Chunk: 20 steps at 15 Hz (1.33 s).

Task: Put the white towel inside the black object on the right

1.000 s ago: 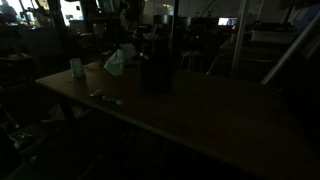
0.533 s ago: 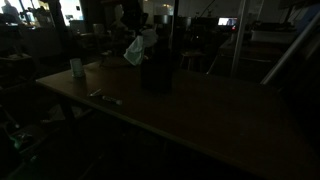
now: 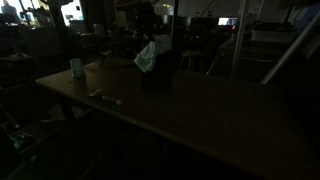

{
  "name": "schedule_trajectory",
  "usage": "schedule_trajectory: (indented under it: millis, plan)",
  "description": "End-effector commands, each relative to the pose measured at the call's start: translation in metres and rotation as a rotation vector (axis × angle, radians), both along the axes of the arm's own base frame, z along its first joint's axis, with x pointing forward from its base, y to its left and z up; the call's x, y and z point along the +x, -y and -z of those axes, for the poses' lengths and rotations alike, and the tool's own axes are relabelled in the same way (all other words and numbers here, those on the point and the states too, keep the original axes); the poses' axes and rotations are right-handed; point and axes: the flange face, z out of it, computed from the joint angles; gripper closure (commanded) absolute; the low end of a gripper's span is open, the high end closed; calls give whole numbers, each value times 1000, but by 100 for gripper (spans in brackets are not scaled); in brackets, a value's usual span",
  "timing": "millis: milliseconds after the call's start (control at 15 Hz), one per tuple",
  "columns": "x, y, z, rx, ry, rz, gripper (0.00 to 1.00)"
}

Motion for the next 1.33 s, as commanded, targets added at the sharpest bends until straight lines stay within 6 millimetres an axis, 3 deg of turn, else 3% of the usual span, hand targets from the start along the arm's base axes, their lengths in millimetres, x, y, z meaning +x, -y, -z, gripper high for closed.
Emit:
schedule_trajectory:
  millis: [0, 667, 1267]
  plan:
    - [12, 9, 14, -3, -22, 15, 98]
    - [37, 38, 78, -5, -144, 50, 98]
    - [55, 11, 148, 19, -351, -19, 98]
